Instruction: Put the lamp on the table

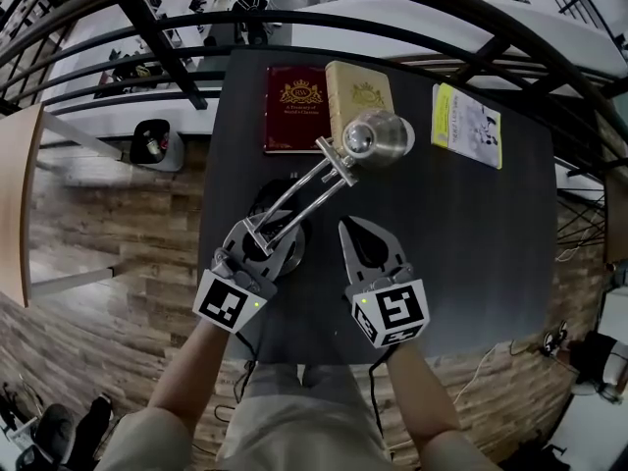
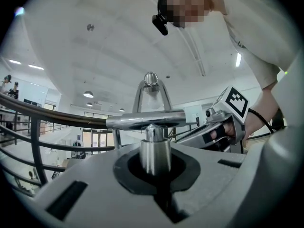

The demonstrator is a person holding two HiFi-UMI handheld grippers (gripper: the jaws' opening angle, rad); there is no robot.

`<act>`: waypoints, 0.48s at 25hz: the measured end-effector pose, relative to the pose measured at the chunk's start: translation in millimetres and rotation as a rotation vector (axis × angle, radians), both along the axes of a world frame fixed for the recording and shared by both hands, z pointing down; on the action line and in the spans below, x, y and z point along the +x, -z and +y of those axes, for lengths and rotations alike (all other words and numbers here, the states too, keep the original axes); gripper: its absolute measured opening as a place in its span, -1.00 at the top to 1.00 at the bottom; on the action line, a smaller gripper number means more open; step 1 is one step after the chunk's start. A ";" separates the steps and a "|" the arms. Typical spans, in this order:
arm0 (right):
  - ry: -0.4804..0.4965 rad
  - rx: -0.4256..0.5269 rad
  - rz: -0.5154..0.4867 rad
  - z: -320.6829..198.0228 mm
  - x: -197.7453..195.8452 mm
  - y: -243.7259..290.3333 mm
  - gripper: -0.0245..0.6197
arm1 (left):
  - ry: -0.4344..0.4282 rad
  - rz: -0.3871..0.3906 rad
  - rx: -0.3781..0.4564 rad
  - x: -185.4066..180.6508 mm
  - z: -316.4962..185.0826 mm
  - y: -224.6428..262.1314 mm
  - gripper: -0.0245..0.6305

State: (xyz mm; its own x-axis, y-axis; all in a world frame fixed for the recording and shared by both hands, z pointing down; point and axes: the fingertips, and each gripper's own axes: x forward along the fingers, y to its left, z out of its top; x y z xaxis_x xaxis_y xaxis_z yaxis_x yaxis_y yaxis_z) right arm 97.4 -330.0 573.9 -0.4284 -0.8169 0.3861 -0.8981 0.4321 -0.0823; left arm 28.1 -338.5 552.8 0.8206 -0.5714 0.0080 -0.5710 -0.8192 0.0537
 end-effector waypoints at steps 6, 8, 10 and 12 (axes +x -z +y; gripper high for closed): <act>-0.057 -0.059 -0.025 2.8 4.6 -7.0 0.93 | 0.047 0.011 -0.023 -5.9 -5.8 -1.5 0.92; -0.067 -0.073 -0.039 5.1 6.9 -5.9 0.93 | 0.063 0.009 -0.026 -4.2 -6.2 -2.0 0.91; -0.075 -0.074 -0.044 6.6 7.4 -2.1 0.93 | 0.070 -0.003 -0.030 -2.9 -6.3 -2.4 0.85; -0.079 -0.068 -0.041 8.3 7.4 2.3 0.93 | 0.064 -0.026 -0.026 -1.1 -5.1 -4.3 0.73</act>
State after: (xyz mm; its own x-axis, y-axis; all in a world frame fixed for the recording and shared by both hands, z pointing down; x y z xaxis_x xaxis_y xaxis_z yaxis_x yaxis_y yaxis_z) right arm 104.8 -321.7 571.6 -0.3804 -0.8212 0.4254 -0.9244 0.3523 -0.1465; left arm 27.1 -343.6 557.2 0.7815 -0.6223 0.0444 -0.6239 -0.7793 0.0584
